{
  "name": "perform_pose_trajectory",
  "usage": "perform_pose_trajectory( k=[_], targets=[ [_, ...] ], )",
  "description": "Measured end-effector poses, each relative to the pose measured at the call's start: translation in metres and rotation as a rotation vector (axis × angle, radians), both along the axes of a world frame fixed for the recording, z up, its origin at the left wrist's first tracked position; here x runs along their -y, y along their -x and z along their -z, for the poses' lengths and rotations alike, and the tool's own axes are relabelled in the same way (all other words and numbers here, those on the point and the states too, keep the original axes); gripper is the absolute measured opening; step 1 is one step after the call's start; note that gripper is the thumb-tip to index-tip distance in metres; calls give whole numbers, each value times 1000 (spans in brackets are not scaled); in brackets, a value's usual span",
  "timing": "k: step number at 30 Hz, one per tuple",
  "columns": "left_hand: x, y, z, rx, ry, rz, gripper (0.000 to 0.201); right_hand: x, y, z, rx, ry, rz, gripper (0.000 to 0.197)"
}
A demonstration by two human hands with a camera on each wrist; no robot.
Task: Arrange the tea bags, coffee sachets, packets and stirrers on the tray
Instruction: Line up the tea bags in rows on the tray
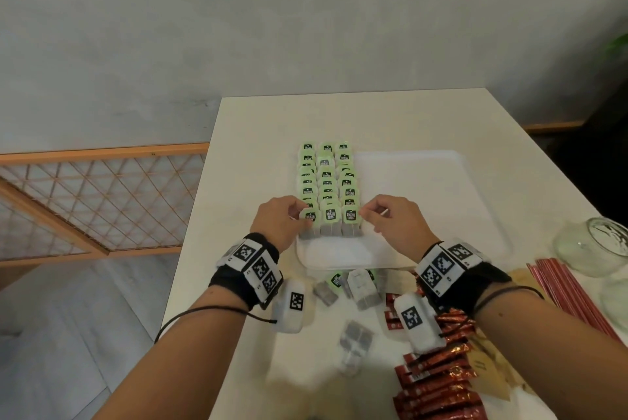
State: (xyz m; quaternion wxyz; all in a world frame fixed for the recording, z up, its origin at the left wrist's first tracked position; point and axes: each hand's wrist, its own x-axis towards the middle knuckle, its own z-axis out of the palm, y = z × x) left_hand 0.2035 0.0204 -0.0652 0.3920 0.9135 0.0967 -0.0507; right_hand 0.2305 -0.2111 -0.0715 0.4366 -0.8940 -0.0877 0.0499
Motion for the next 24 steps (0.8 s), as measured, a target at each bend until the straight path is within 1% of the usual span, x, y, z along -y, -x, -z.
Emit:
perform_pose_trajectory(
  k=[2, 3, 5, 7, 9, 11, 14, 16, 18, 21, 24],
  targets=[
    [-1, -3, -3, 53, 16, -5, 28, 3, -3, 4, -23, 26, 12, 6],
    [-2, -3, -4, 96, 15, -17, 31, 4, -5, 6, -52, 38, 19, 8],
    [-4, -1, -5, 176, -30, -17, 33, 5, -7, 8, -135, 62, 22, 22],
    [-6, 2, -6, 138, -104, 71, 31, 5, -8, 9, -190, 94, 2, 32],
    [-5, 5, -4, 32, -165, 148, 27, 4, -10, 10, -203, 126, -15, 38],
    [-2, 5, -4, -9, -175, 152, 23, 1, -11, 11, -206, 156, -14, 43],
    [3, 12, -14, 20, -147, 136, 18, 0, -5, 4, -190, 199, -16, 48],
    [4, 23, -24, 63, -161, 163, 16, 2, 7, -5, -150, 206, -23, 45],
    [5, 37, -38, 105, -172, 222, 15, 6, 23, -16, -123, 166, -49, 38],
    [6, 65, -55, 138, -183, 299, 10, 12, 55, -27, -137, 107, -153, 25],
    [3, 91, -63, 147, -242, 321, 11, 15, 89, -26, -161, 68, -260, 18]
  ],
)
